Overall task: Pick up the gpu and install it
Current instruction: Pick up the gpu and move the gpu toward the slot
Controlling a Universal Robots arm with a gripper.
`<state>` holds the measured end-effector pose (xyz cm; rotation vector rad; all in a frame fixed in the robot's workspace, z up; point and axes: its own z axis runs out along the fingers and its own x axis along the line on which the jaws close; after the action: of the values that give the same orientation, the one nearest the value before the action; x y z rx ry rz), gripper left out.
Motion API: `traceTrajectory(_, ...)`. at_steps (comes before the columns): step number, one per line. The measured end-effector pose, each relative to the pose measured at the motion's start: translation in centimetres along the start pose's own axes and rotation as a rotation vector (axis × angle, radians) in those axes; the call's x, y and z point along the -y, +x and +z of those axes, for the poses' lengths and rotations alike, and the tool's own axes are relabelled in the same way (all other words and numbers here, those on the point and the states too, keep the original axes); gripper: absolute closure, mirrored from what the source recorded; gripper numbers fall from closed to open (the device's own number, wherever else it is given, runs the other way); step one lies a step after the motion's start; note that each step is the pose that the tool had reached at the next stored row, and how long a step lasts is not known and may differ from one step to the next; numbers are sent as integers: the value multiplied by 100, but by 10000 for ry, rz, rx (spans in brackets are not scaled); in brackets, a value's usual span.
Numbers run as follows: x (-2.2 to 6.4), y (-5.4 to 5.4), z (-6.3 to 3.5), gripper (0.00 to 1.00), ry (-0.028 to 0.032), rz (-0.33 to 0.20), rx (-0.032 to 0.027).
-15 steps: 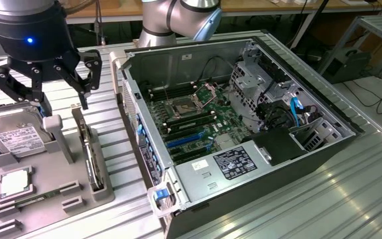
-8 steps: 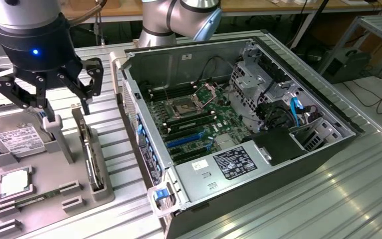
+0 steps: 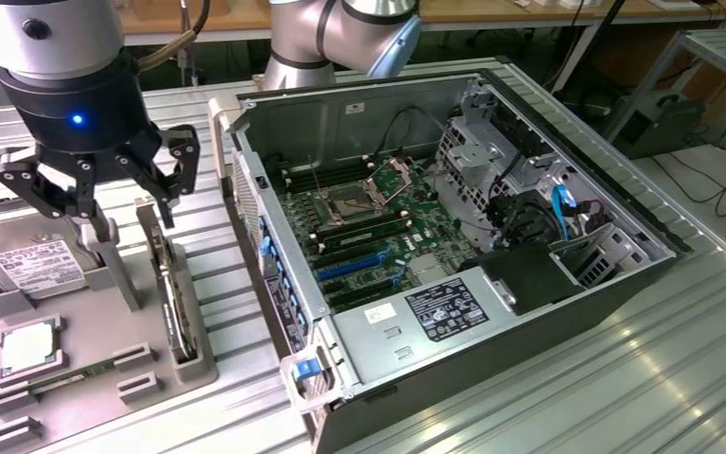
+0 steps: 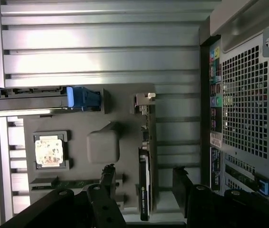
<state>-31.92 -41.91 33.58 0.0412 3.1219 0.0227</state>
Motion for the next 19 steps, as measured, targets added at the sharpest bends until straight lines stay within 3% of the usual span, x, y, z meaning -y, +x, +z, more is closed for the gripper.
traceTrajectory(9, 3, 3, 141, 40, 1, 1, -1)
traceTrajectory(19, 171, 1, 303, 40, -2, 0, 2)
